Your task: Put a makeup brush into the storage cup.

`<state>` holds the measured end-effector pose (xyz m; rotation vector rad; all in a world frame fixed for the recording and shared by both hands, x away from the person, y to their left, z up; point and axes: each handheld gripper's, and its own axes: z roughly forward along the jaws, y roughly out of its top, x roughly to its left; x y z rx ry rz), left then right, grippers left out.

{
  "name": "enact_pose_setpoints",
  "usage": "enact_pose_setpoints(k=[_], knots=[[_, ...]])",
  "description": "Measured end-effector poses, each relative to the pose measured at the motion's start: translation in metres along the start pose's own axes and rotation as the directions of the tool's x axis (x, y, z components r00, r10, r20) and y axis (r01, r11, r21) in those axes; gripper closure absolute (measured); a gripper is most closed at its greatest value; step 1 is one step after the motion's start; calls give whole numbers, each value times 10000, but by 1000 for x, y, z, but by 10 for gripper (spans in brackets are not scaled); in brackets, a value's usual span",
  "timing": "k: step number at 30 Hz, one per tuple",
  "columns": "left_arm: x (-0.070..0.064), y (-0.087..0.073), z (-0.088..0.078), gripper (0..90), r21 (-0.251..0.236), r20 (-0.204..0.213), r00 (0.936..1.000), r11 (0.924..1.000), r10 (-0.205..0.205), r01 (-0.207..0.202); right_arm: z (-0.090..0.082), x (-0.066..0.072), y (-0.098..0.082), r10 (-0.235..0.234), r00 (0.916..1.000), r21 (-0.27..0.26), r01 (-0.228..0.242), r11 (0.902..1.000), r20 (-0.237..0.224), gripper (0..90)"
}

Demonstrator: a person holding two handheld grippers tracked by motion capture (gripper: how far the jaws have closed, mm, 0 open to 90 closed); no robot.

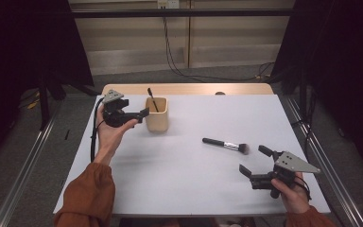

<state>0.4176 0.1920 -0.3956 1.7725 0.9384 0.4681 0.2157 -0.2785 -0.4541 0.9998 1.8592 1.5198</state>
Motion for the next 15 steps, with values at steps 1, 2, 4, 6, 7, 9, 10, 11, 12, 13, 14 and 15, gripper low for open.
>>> enact_pose_setpoints(k=[1,2,4,6,7,9,10,11,12,13,14,15], knots=[[0,-1,-1,33,-18,-32,9999,9999,102,-103,0,0,0,2,10000,-3,-2,10000,12,0],[-1,-2,-3,31,-17,-67,10000,10000,64,-64,0,0,0,10,10000,-9,-10,10000,15,0],[-1,-4,-8,30,-204,217,9997,9997,100,-95,-1,0,0,2,10000,-27,-2,10000,30,0],[-2,-8,-12,24,-225,315,9992,9995,238,-231,-1,0,0,16,10000,-26,-16,10000,21,0],[-3,-9,-13,24,-246,278,9994,9995,209,-202,-1,-1,0,6,10000,-21,-6,10000,28,0],[-4,-12,-17,23,-251,228,9995,9994,235,-229,-1,-1,0,29,10000,-13,-29,10000,45,0],[-5,-13,-18,23,-273,212,9993,9992,305,-299,-1,-1,0,19,10000,-7,-19,10000,57,0],[-6,-14,-19,23,-336,220,9988,9985,428,-421,-1,-1,0,35,10000,-15,-35,10000,69,0],[-8,-16,-21,23,-385,228,9988,9983,440,-431,-1,-2,0,50,10000,-24,-50,10000,73,0],[-9,-17,-23,23,-445,295,9986,9981,445,-432,-1,-2,0,46,9999,-25,-46,10000,91,0],[-11,-19,-25,23,-557,259,9983,9972,519,-504,0,-2,0,45,9999,-30,-45,10000,104,0],[-13,-20,-26,24,-612,240,9983,9968,527,-512,-1,-2,0,49,9999,-24,-49,10000,119,0]])
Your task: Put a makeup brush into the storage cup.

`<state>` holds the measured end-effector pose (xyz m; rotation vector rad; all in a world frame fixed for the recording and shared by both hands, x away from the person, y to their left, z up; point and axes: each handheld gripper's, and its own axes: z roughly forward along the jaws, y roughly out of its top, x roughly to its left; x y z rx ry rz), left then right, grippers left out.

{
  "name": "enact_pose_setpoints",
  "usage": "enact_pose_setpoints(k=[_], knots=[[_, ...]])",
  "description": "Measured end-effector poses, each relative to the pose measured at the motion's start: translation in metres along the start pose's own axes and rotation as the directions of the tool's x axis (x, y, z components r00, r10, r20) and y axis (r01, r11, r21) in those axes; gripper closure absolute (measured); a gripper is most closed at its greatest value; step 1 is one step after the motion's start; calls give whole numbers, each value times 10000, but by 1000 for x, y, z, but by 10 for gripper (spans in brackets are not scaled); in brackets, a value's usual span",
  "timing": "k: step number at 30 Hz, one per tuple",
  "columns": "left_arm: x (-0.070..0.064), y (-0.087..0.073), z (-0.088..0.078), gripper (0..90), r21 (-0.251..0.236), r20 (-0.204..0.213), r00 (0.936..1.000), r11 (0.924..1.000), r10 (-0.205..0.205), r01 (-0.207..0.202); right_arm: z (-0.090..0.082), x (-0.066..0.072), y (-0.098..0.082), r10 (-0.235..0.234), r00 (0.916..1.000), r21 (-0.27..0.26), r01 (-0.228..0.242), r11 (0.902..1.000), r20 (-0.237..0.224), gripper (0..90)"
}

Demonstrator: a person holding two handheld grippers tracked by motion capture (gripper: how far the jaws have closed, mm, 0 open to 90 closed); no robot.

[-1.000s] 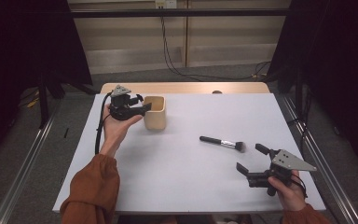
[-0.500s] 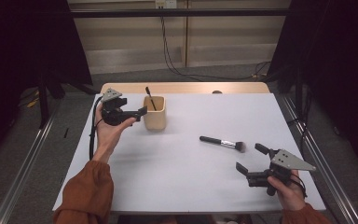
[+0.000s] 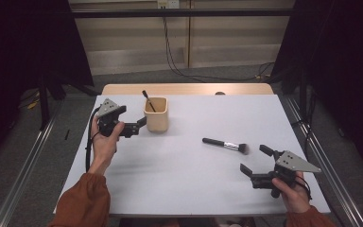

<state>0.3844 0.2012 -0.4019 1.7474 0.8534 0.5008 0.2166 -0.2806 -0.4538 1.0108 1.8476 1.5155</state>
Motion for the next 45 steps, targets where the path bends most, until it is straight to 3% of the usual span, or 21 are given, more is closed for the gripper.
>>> enact_pose_setpoints(k=[4,6,12,16,24,29,34,40,43,45], knots=[[-7,-6,-9,25,-275,-158,9999,9996,23,-27,0,-1,0,-1,10000,29,1,10000,50,0],[-9,-9,-14,25,-278,-178,9997,9994,-195,190,-1,-1,0,38,10000,27,-39,10000,72,0],[-15,-18,-26,24,-331,-13,9993,9987,-379,378,0,-1,0,111,9999,59,-112,9999,103,0],[-22,-23,-35,23,-232,145,9997,9995,-217,220,-1,-1,0,135,9998,62,-136,9999,115,0],[-28,-36,-49,25,-160,-277,9995,9998,-140,136,-1,-1,0,127,9998,55,-128,9999,140,0],[-29,-45,-62,24,-178,-502,9982,9993,-336,327,-2,-1,0,120,9998,87,-122,9999,143,0],[-29,-52,-71,22,-350,-725,9965,9986,-410,386,-1,-1,0,121,9997,98,-123,9999,191,0],[-30,-59,-81,20,-607,-613,9968,9971,-506,468,2,0,2,89,9998,109,-91,9999,187,0],[-30,-64,-86,21,-778,-810,9940,9947,-734,671,4,0,1,121,9998,229,-125,9997,167,0],[-32,-68,-88,23,-742,-903,9938,9956,-646,579,4,0,1,74,9999,218,-77,9997,138,0]])
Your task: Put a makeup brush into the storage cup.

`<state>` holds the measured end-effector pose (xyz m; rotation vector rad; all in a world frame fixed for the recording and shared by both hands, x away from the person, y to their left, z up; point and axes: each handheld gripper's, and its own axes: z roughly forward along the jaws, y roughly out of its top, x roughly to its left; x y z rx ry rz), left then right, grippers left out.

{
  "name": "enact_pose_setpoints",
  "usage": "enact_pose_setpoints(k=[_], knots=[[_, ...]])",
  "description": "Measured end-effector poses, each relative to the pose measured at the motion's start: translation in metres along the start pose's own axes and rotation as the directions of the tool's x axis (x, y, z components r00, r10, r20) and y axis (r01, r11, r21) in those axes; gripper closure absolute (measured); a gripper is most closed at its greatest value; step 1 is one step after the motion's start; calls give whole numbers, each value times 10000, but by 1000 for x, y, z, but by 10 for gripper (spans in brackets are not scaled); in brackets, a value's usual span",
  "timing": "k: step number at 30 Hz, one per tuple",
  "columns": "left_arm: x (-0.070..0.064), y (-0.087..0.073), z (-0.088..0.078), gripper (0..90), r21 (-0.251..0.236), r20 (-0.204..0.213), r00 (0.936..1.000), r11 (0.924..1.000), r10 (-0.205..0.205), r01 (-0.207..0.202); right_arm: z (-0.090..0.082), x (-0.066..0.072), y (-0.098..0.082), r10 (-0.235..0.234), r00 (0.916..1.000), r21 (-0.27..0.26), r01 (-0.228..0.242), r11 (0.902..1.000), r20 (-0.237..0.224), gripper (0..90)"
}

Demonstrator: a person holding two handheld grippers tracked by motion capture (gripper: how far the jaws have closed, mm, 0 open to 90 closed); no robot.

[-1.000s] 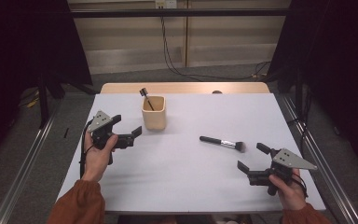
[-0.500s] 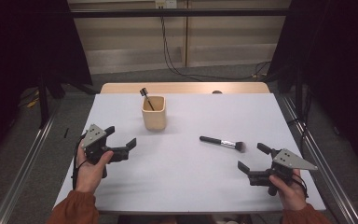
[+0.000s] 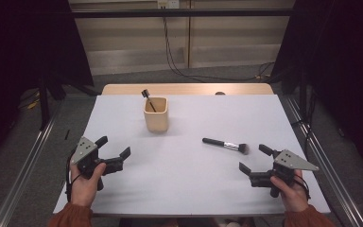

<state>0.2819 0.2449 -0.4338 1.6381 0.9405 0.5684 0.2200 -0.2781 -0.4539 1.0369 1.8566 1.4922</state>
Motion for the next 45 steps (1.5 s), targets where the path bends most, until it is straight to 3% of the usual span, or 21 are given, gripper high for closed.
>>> enact_pose_setpoints(k=[7,11,15,18,27,34,39,45], knots=[[-9,-5,-15,29,-96,13,9992,9992,389,-389,-2,0,1,22,10000,-83,-22,10000,39,0],[-11,-9,-24,29,-74,-189,9983,9984,558,-559,-5,0,0,36,10000,-95,-36,9999,65,0],[-9,-11,-29,29,-174,-230,9995,9996,202,-206,-7,0,0,17,10000,-141,-16,9999,87,0],[-10,-14,-33,29,-91,-402,9984,9991,405,-409,-8,1,0,15,10000,-127,-14,9999,43,0],[-10,-20,-36,29,182,-334,9974,9978,639,-633,-9,1,2,154,9997,-236,-149,9996,206,0],[-6,-23,-38,29,161,-324,9986,9991,410,-405,-6,2,5,150,9995,-283,-143,9995,261,0],[-7,-24,-42,29,125,-400,9986,9994,335,-330,-1,0,11,542,9984,-295,-538,9981,137,1],[-10,-23,-43,29,138,-445,9981,9990,431,-425,3,-4,18,317,9994,-144,-314,9994,167,10]])
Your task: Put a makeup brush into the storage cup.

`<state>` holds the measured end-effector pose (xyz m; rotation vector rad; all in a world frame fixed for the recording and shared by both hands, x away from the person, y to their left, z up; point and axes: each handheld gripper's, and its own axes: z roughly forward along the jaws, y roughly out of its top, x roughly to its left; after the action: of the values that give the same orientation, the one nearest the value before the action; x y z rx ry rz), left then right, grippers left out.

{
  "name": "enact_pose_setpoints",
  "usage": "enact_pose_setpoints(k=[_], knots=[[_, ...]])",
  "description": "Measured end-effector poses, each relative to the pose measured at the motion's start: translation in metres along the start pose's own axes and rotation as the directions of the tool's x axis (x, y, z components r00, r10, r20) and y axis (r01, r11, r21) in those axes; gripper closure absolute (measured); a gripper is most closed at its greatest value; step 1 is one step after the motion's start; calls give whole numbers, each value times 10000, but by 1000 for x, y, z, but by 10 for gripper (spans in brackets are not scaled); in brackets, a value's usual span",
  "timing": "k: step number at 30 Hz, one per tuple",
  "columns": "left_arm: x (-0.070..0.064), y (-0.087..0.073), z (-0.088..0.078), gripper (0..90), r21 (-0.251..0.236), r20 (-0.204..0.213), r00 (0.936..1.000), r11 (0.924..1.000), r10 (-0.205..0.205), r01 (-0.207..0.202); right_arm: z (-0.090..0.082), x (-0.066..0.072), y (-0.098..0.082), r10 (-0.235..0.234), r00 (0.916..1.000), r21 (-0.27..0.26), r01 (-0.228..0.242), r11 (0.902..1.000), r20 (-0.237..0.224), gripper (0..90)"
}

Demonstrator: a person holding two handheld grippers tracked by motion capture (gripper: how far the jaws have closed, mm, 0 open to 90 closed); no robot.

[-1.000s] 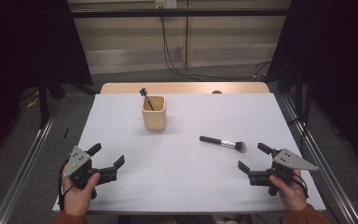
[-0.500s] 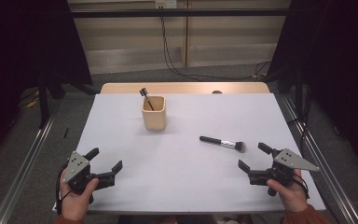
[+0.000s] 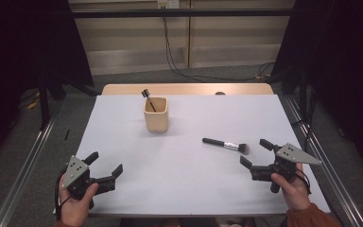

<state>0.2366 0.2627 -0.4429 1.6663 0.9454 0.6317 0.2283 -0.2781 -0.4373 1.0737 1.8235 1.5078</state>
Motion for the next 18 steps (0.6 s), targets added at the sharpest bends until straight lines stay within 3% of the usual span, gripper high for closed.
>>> enact_pose_setpoints(k=[5,8,18], knots=[[0,0,-1,29,-20,-11,10000,10000,-37,37,6,-5,7,144,9999,22,-143,9999,-36,19],[-1,0,0,28,46,43,10000,10000,40,-40,12,-7,10,-122,9999,361,120,9993,54,32],[1,1,3,30,45,111,9999,9999,92,-92,41,-16,23,-301,9992,1131,330,9930,-268,5]])
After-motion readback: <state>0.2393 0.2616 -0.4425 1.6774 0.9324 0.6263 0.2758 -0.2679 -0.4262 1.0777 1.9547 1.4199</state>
